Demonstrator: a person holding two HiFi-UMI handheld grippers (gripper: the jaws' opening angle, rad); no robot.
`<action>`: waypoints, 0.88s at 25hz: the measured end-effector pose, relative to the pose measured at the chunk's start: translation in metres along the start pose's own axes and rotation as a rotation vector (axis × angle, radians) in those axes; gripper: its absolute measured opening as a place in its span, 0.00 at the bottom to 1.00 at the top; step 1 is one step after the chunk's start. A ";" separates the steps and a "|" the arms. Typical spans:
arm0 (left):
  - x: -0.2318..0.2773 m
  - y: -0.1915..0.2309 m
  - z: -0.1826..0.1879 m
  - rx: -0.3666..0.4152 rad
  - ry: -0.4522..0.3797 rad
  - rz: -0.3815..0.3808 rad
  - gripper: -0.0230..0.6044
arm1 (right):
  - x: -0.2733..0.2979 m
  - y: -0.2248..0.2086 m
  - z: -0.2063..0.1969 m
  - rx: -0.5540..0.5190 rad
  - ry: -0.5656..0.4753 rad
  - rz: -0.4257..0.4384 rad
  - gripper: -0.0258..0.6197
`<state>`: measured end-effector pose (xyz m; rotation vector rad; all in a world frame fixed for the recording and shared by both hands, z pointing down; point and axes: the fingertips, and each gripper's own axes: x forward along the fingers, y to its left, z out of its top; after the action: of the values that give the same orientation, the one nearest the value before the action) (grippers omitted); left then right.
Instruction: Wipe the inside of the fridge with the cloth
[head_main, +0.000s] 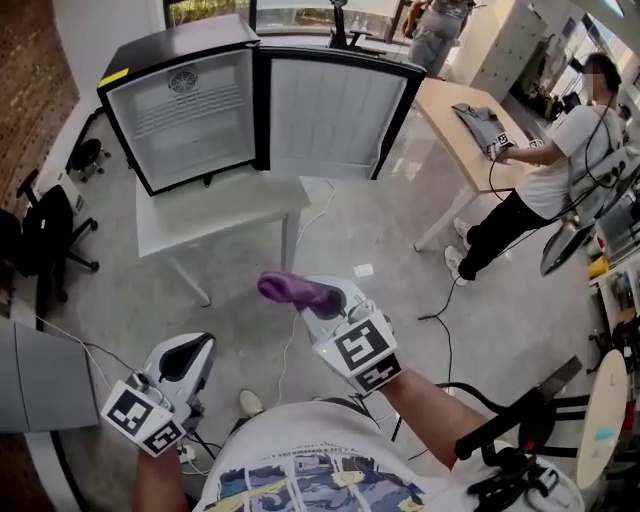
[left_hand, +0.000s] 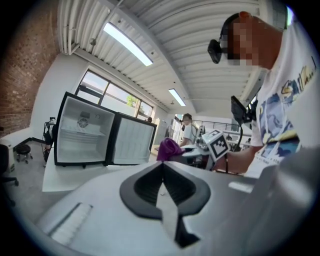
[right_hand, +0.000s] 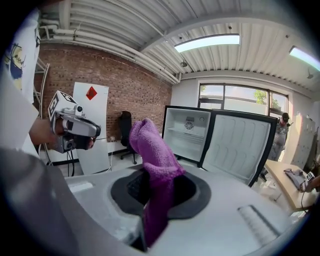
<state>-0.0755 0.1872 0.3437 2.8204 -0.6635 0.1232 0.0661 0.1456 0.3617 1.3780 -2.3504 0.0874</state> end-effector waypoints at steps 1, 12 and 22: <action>0.007 -0.005 -0.001 0.003 0.008 -0.008 0.05 | -0.005 -0.005 -0.003 0.003 -0.002 -0.002 0.12; 0.055 -0.004 0.017 0.035 0.058 -0.068 0.05 | -0.021 -0.040 -0.002 0.049 -0.017 -0.031 0.12; 0.053 0.054 0.007 0.024 0.065 -0.110 0.05 | 0.045 -0.038 0.016 0.002 0.000 -0.035 0.12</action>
<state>-0.0525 0.1157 0.3553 2.8544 -0.4952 0.2029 0.0738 0.0854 0.3585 1.4196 -2.3255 0.0791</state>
